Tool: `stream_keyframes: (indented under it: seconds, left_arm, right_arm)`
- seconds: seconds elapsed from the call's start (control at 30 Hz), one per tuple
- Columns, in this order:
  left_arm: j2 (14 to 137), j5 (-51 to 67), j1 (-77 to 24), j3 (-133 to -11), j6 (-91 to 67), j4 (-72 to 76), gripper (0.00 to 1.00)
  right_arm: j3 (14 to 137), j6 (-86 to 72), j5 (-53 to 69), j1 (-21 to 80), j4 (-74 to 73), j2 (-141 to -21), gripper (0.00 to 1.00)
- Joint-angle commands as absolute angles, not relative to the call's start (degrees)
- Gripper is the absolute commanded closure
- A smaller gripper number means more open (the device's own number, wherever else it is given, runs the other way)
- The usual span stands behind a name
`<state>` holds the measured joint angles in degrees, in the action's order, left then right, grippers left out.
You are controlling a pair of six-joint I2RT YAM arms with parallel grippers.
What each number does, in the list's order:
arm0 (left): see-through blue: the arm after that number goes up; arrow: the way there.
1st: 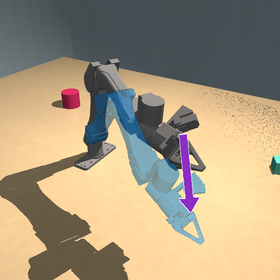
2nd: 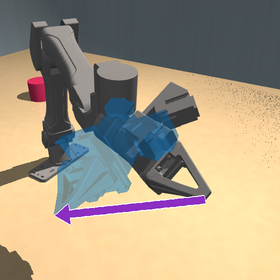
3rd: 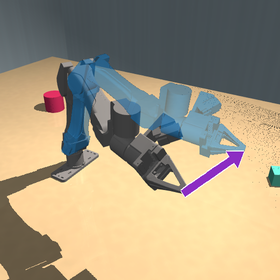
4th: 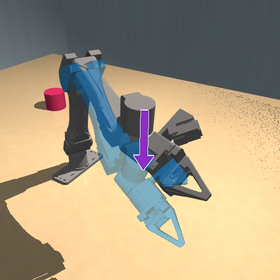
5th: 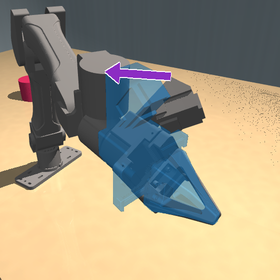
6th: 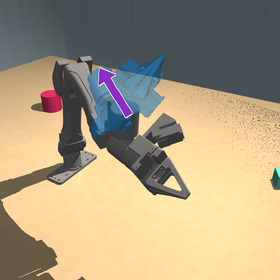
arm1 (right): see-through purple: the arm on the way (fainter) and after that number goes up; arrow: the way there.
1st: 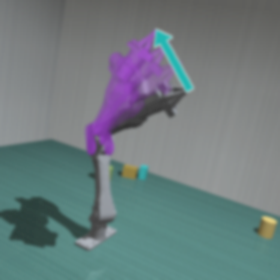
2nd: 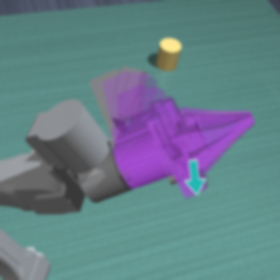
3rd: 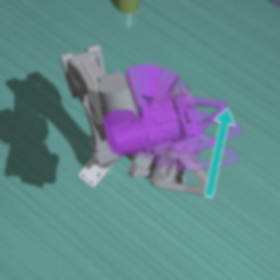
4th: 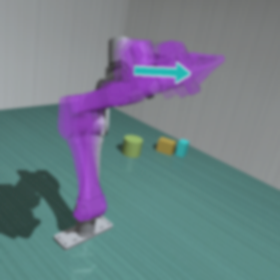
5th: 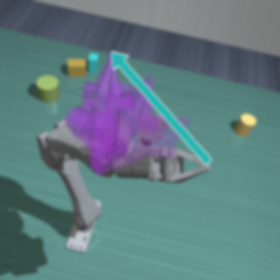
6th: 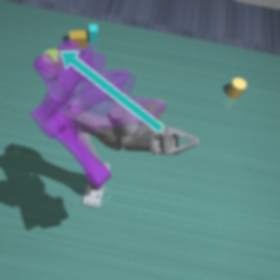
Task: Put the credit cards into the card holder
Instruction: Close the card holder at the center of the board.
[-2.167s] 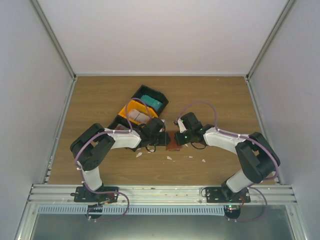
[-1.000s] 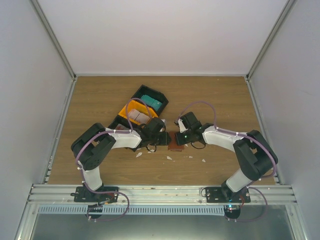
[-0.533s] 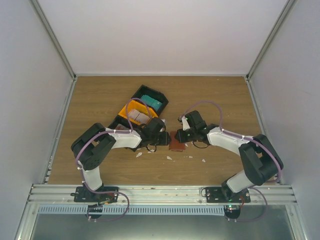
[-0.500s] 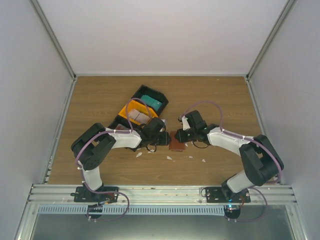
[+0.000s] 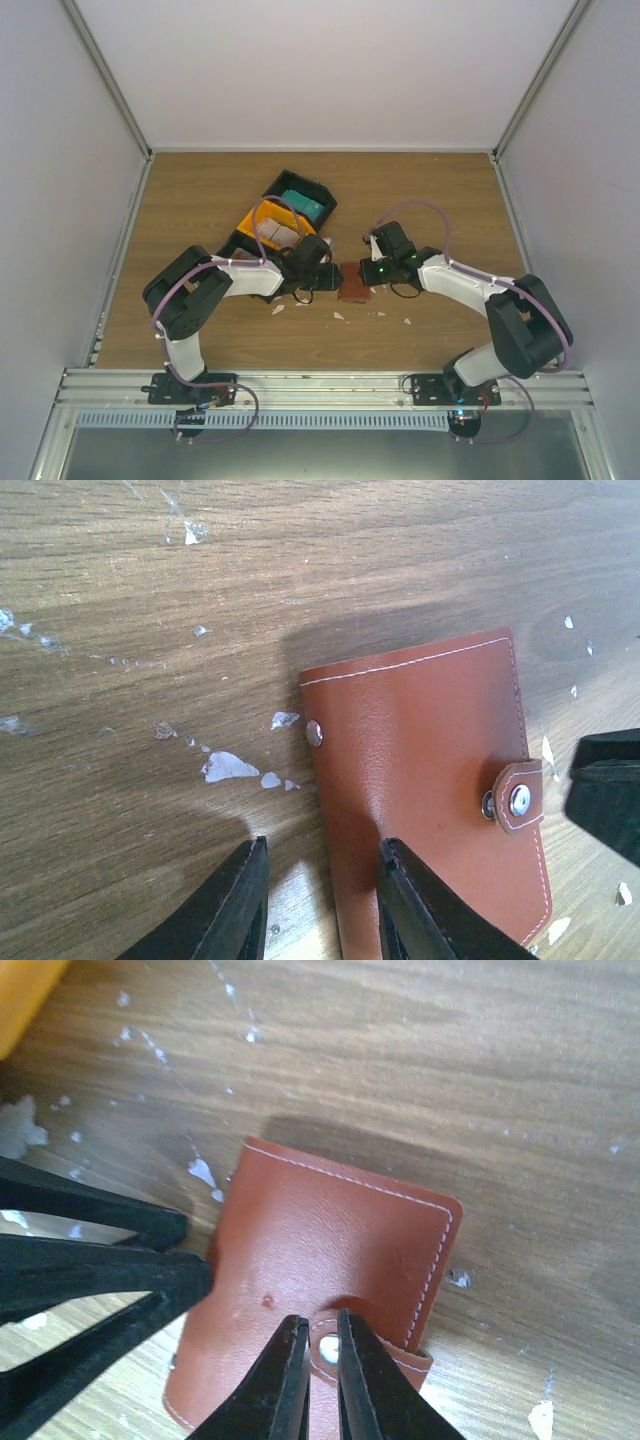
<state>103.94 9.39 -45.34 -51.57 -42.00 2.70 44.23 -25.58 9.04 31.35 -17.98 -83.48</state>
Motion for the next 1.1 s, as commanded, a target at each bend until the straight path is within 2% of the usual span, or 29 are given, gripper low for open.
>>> stream_keyframes:
  seconds: [0.0, 0.8, 0.97, 1.07]
  left_arm:
    - [107.57, 9.03, -46.01, -50.62, -41.29, -2.94, 0.67]
    - [109.12, 9.51, -46.14, -51.15, -40.96, -2.89, 0.67]
    - [109.37, 9.54, -46.23, -51.1, -40.96, -2.88, 0.68]
    - [109.41, 9.57, -46.3, -51.07, -40.96, -2.89, 0.68]
  right_arm:
    - [44.86, -26.11, 8.3, 31.02, -20.02, -85.61, 0.89]
    - [44.39, -26.81, 13.17, 31.01, -18.34, -88.5, 0.9]
    - [44.87, -26.53, 11.26, 31.02, -18.43, -87.67, 0.84]
    - [45.26, -26.52, 10.16, 31.13, -19.19, -87.36, 0.76]
